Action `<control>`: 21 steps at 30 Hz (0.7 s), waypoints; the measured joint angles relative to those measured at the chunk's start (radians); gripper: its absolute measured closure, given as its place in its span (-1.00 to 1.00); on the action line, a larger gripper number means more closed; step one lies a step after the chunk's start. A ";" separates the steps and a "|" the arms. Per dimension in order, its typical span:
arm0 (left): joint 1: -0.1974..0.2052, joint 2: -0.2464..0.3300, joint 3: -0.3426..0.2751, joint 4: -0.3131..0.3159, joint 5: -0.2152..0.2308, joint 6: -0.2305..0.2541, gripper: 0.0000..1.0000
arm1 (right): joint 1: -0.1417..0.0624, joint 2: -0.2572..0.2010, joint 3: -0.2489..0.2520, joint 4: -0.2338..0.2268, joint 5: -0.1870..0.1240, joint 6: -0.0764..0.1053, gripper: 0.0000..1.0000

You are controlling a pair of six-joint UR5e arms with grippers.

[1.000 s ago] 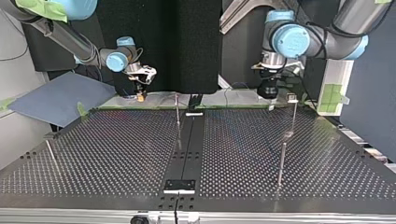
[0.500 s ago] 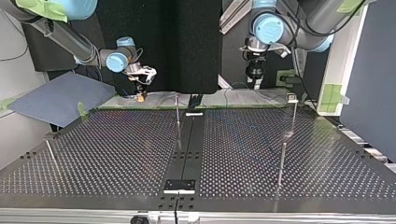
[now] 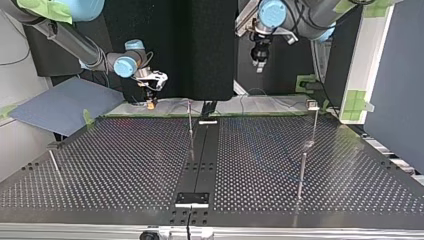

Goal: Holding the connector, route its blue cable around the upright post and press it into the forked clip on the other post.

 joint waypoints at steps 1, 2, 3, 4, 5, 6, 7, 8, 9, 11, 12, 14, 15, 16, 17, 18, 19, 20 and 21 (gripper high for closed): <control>-0.007 -0.007 -0.007 0.007 0.001 0.000 -1.00 | 0.000 0.000 0.000 0.000 0.000 0.000 1.00; -0.014 -0.014 -0.015 0.014 0.001 0.000 -1.00 | 0.000 0.000 0.000 0.001 0.000 0.000 1.00; -0.024 -0.024 -0.024 0.024 0.002 -0.001 -1.00 | 0.001 0.000 0.000 0.001 0.000 0.000 1.00; -0.031 -0.031 -0.031 0.031 0.002 -0.002 -1.00 | 0.001 0.000 0.000 0.001 0.000 0.000 1.00; -0.038 -0.038 -0.038 0.038 0.002 -0.003 -1.00 | 0.001 0.000 0.000 0.001 0.000 0.000 1.00; -0.049 -0.049 -0.049 0.048 0.002 -0.006 -1.00 | 0.001 0.000 0.000 0.001 0.000 0.000 1.00; -0.056 -0.056 -0.056 0.056 0.001 -0.008 -1.00 | 0.001 0.000 0.000 0.001 0.000 0.000 1.00; -0.064 -0.064 -0.064 0.064 -0.001 -0.010 -1.00 | 0.001 0.000 0.000 0.002 0.000 0.000 1.00; -0.074 -0.074 -0.073 0.074 -0.003 -0.012 -1.00 | 0.001 0.000 0.000 0.002 0.000 0.000 1.00; -0.090 -0.090 -0.079 0.090 -0.006 -0.013 -1.00 | 0.001 0.000 0.000 0.002 -0.001 0.000 1.00; -0.100 -0.100 -0.077 0.100 -0.008 -0.011 -1.00 | 0.002 0.000 0.000 0.002 -0.001 0.000 1.00; -0.116 -0.115 -0.069 0.115 -0.013 -0.005 -1.00 | 0.002 0.000 0.000 0.003 -0.002 0.000 1.00; -0.126 -0.126 -0.061 0.126 -0.016 -0.002 -1.00 | 0.002 0.000 0.000 0.004 -0.003 0.000 1.00; -0.134 -0.134 -0.054 0.133 -0.018 0.002 -1.00 | 0.002 0.000 0.000 0.006 -0.003 0.000 1.00; -0.142 -0.142 -0.047 0.141 -0.021 0.005 -1.00 | 0.002 0.000 0.000 0.007 -0.003 0.000 1.00; -0.153 -0.153 -0.037 0.153 -0.023 0.008 -1.00 | 0.002 0.000 0.000 0.008 -0.003 0.000 1.00; -0.161 -0.161 -0.029 0.160 -0.025 0.011 -1.00 | 0.002 0.000 0.000 0.009 -0.003 0.000 1.00; -0.168 -0.168 -0.022 0.168 -0.026 0.012 -1.00 | 0.001 0.000 0.000 0.009 -0.003 0.000 1.00; -0.178 -0.178 -0.012 0.178 -0.027 0.015 -1.00 | 0.002 0.000 0.000 0.010 -0.003 0.000 1.00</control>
